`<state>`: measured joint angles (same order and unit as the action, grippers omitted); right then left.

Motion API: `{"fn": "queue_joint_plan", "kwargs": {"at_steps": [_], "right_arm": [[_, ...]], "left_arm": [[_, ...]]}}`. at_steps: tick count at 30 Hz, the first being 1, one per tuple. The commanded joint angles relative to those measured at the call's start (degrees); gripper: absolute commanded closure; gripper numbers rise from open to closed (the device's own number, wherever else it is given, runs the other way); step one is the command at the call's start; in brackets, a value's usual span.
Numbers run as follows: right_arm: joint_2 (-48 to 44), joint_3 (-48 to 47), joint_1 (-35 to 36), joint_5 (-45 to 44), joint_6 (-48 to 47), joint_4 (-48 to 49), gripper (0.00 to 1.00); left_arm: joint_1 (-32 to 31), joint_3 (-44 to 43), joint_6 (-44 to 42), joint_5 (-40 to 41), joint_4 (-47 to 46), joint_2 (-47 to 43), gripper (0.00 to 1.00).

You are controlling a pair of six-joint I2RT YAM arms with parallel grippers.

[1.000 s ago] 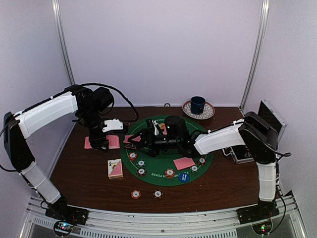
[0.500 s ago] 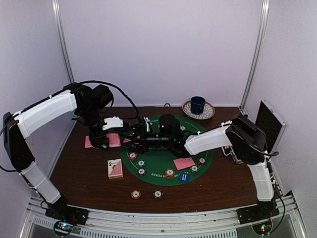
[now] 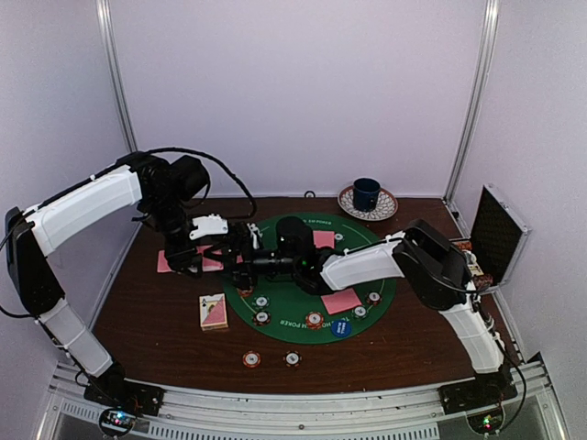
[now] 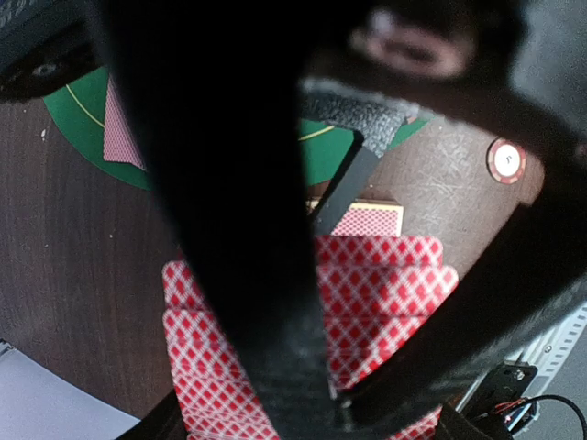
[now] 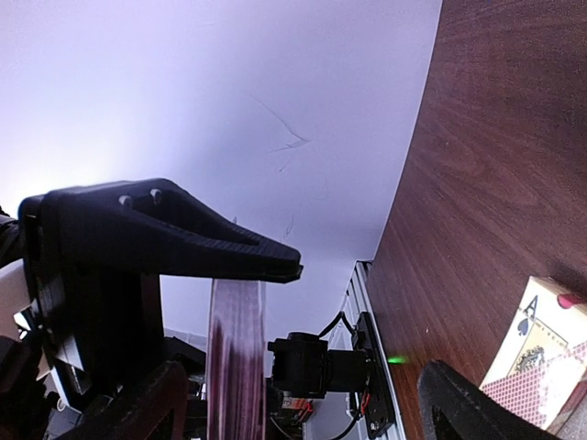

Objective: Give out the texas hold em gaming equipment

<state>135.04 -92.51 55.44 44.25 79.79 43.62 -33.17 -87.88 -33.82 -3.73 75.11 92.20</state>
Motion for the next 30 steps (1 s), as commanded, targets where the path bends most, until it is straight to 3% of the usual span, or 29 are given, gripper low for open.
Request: {"fn": "queue_joint_plan", "kwargs": {"at_steps": [1, 20, 24, 30], "right_arm": [[3.0, -5.4, 1.1, 2.3, 1.8, 2.7, 0.09], [12.6, -22.1, 2.8, 6.2, 2.2, -5.8, 0.02], [12.4, -22.9, 2.6, 5.9, -0.6, -11.8, 0.05], [10.1, -18.3, 1.9, 3.4, -2.0, -13.4, 0.13]], "left_arm": [[0.0, -1.7, 0.6, -0.9, -0.1, -0.2, 1.00], [0.0, -1.1, 0.5, -0.9, 0.2, 0.0, 1.00], [0.0, -0.9, 0.5, -0.9, 0.2, -0.1, 1.00], [0.0, -0.7, 0.3, -0.6, 0.2, -0.4, 1.00]]}}
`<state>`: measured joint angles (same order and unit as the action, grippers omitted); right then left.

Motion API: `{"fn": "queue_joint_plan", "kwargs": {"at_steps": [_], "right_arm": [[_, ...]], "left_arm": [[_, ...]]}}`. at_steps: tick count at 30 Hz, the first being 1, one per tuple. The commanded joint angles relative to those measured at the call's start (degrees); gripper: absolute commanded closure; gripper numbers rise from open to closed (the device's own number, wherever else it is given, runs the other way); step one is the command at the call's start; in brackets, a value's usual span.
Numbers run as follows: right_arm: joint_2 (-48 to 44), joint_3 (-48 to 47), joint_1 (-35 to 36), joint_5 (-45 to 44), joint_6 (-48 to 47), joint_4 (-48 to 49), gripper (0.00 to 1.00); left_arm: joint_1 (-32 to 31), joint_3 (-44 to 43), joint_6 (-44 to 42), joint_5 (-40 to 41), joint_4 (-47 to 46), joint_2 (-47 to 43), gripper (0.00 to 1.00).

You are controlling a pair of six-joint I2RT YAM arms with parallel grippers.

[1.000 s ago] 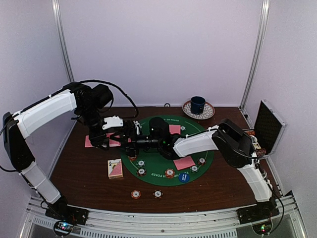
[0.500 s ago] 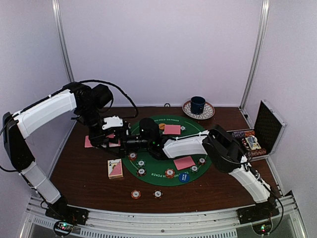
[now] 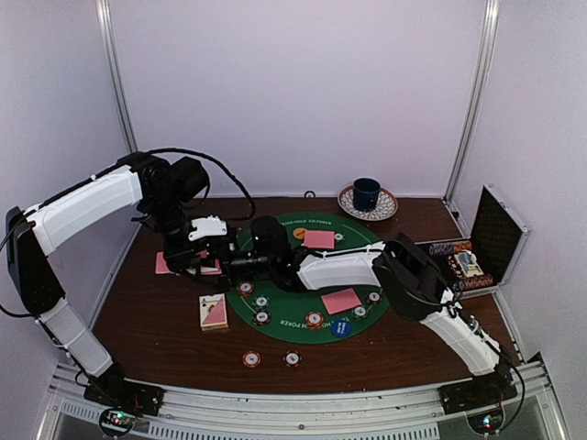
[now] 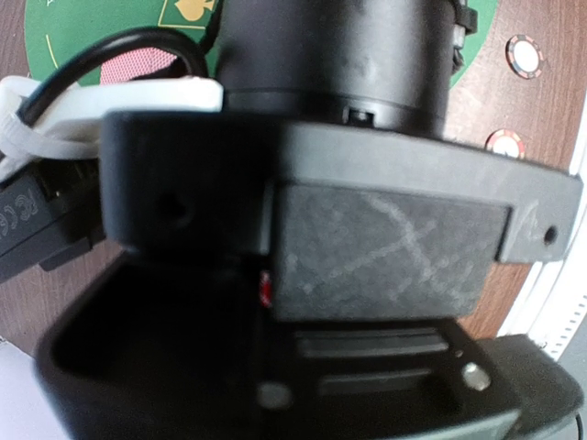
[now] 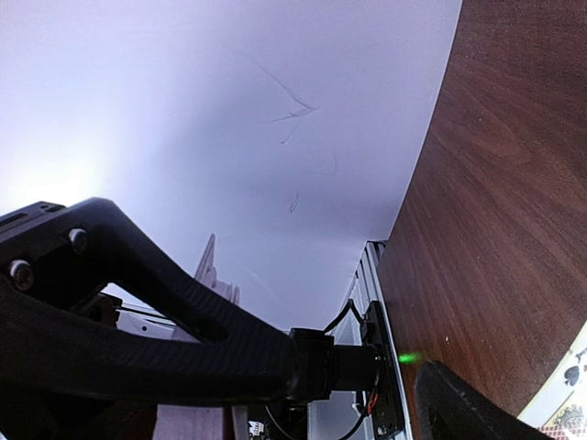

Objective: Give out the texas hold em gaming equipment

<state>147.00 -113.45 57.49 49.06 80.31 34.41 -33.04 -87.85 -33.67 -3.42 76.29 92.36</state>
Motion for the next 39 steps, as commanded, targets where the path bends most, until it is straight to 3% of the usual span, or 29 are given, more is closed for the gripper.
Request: {"fn": "queue_joint_plan", "kwargs": {"at_steps": [1, 13, 39], "right_arm": [[-2.1, 3.1, -0.2, -1.5, -3.1, -4.9, 0.13], [-6.9, 12.1, -1.8, -1.8, -5.5, -3.9, 0.21], [-13.0, 19.9, -3.6, 0.2, -2.4, 3.6, 0.33]], "left_arm": [[-0.1, -0.7, 0.1, -0.9, -0.9, -0.6, 1.00], [-0.1, -0.4, -0.1, -0.3, -0.8, -1.0, 1.00], [-0.1, 1.4, -0.7, 1.0, -1.2, -1.1, 1.00]]}}
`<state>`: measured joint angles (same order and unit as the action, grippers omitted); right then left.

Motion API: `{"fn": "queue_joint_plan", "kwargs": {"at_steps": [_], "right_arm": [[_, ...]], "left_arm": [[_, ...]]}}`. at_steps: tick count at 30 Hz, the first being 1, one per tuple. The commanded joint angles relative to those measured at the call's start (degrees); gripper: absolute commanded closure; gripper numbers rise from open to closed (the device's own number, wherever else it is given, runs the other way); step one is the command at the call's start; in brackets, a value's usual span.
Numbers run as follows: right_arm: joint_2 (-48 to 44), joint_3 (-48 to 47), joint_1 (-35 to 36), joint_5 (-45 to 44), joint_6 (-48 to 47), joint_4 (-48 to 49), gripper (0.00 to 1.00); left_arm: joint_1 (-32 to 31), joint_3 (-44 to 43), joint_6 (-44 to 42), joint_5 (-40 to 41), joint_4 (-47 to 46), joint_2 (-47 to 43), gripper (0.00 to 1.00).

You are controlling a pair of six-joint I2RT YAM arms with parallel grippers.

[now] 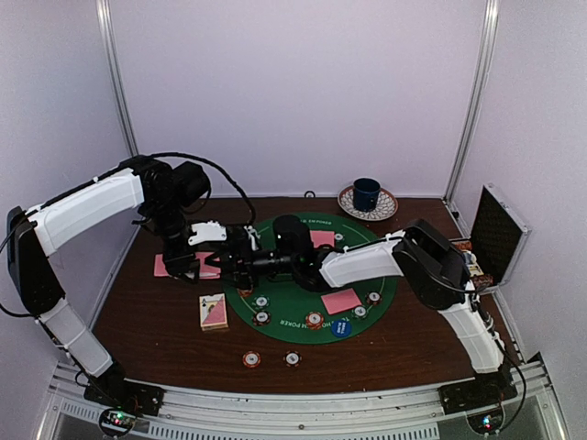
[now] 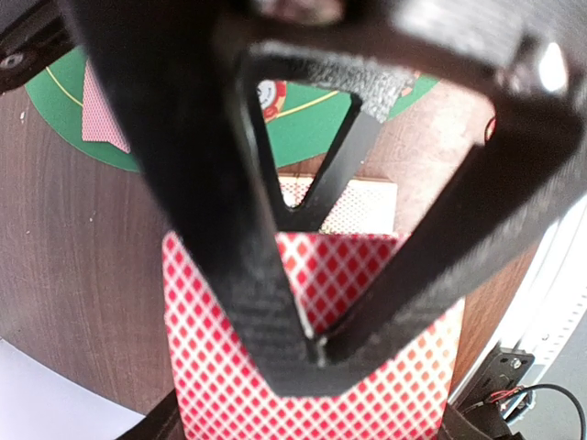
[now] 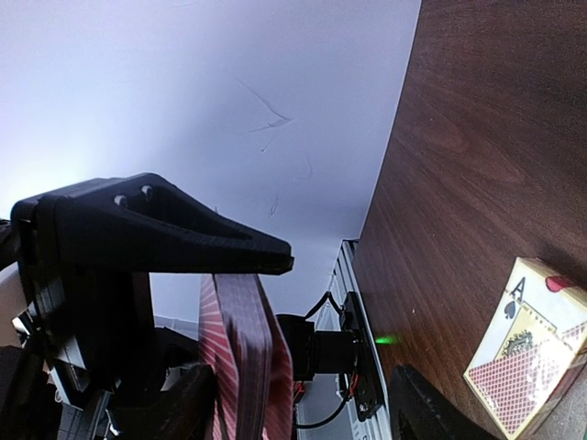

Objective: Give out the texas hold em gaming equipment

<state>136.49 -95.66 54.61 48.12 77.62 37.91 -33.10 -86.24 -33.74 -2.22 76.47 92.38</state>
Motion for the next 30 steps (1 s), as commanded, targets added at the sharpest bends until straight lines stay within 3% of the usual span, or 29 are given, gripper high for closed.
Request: {"fn": "queue_joint_plan", "kwargs": {"at_steps": [1, 10, 26, 30], "right_arm": [[-2.6, 2.5, -0.9, 1.1, 0.7, 0.8, 0.34], [-2.1, 3.5, -1.0, 1.4, 11.5, 15.4, 0.46], [-4.0, 7.7, -1.7, 3.6, 13.2, 17.0, 0.85], [-4.8, 9.1, -2.2, 3.9, 13.8, 18.0, 0.89]], "left_arm": [[0.0, -0.2, -0.7, -0.2, -1.4, -1.1, 1.00], [0.0, 1.2, -0.9, 1.2, -2.2, -1.2, 1.00], [0.0, 1.9, -1.1, 1.3, -2.6, -1.4, 1.00], [0.0, 2.1, -1.1, 1.3, -2.6, -1.4, 1.00]]}}
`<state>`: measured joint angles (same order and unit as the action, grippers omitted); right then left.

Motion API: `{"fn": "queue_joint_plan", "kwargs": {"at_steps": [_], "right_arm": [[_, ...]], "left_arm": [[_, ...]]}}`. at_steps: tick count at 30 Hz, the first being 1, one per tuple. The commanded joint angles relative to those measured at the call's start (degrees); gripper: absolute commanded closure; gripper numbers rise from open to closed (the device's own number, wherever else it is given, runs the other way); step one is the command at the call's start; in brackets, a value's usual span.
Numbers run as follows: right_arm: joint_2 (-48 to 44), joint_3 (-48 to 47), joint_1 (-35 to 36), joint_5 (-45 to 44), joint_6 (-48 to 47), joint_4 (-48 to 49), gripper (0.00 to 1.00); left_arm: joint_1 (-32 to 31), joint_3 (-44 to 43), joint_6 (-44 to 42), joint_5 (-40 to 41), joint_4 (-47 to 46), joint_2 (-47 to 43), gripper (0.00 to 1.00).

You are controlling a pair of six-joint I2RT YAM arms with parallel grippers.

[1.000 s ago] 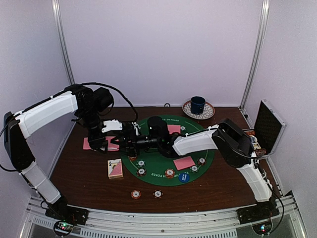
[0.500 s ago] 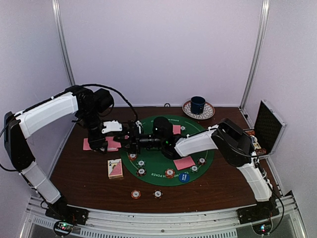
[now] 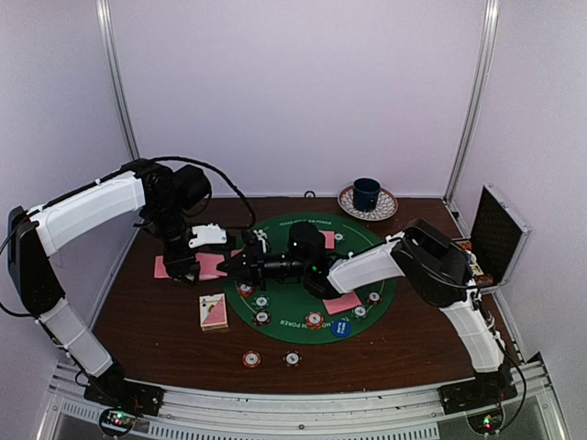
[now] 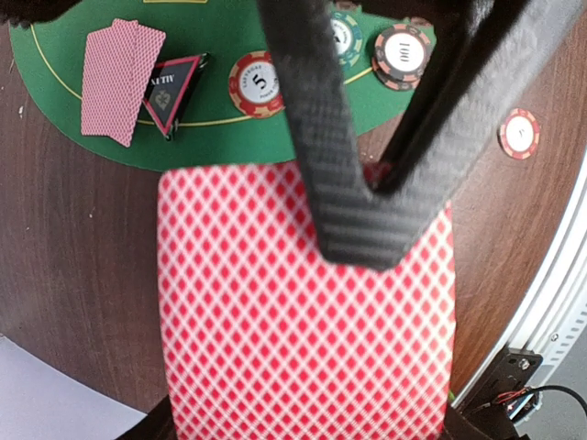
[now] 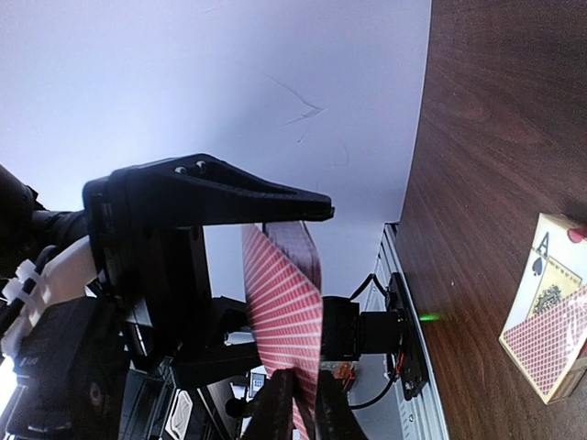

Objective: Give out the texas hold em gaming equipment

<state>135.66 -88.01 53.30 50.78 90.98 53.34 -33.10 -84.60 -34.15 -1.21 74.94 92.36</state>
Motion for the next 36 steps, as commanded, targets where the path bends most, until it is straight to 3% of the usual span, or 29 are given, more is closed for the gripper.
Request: {"fn": "queue_joint_plan", "kwargs": {"at_steps": [1, 13, 23, 29, 36], "right_arm": [[-4.1, 1.6, -1.0, 1.4, 0.4, 2.7, 0.90], [-6.1, 6.3, -2.8, 2.3, 2.1, 6.3, 1.00], [-10.9, 14.4, -12.0, 5.5, -2.0, 4.1, 1.00], [-13.6, 13.6, -20.4, 6.9, -17.1, -16.0, 1.00], [-12.9, 2.1, -26.8, -0.1, -41.3, -49.0, 1.00]], "left_arm": [[0.0, 0.3, -0.7, 0.3, -1.0, -1.4, 1.00], [0.0, 0.0, -0.9, 1.2, -1.0, -1.1, 1.00], [0.0, 0.1, -1.1, 2.6, -0.5, -1.2, 1.00], [0.0, 0.3, -1.1, 2.7, -0.5, -1.3, 1.00], [0.0, 0.3, -1.0, 2.6, -0.5, -1.4, 1.00]]}}
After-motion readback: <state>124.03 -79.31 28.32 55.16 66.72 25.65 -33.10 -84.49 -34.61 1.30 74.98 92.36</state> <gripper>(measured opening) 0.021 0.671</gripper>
